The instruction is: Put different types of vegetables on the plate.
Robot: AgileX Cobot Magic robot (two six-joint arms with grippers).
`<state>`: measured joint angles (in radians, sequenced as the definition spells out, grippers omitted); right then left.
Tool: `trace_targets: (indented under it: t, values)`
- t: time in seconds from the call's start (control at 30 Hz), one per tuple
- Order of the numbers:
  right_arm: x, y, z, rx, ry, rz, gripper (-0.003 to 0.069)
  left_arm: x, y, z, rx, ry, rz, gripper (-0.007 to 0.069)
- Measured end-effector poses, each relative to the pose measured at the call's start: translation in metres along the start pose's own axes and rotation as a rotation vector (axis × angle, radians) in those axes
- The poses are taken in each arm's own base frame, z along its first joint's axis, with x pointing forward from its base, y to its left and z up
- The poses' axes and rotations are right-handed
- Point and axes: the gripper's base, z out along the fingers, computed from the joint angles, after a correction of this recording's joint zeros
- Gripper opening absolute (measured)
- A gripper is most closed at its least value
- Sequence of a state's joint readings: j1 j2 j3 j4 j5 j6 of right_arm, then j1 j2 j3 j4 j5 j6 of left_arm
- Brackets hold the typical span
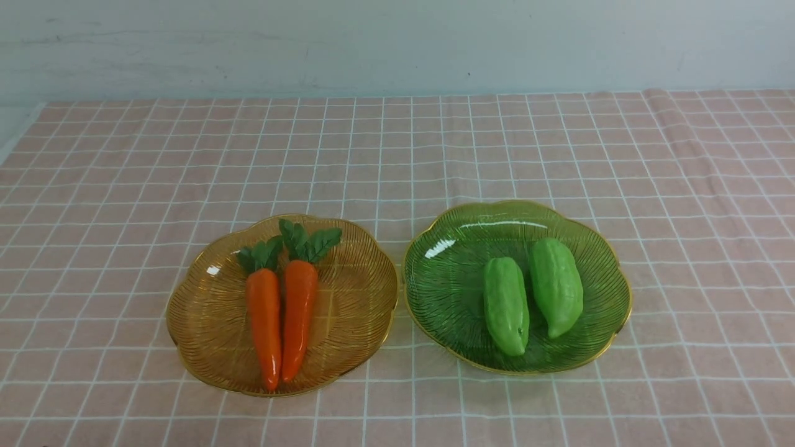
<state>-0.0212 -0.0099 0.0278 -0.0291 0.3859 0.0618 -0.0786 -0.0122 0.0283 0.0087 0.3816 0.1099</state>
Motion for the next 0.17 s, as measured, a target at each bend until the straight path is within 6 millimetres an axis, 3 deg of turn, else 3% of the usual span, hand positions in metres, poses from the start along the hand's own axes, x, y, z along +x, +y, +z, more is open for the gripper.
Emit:
trace_targets:
  t: [0.17]
  values:
    - [0.0000,0.0000,0.0000,0.000,0.000,0.000,-0.0015,0.0000,0.0000,0.0000,0.000,0.000,0.000,-0.0003]
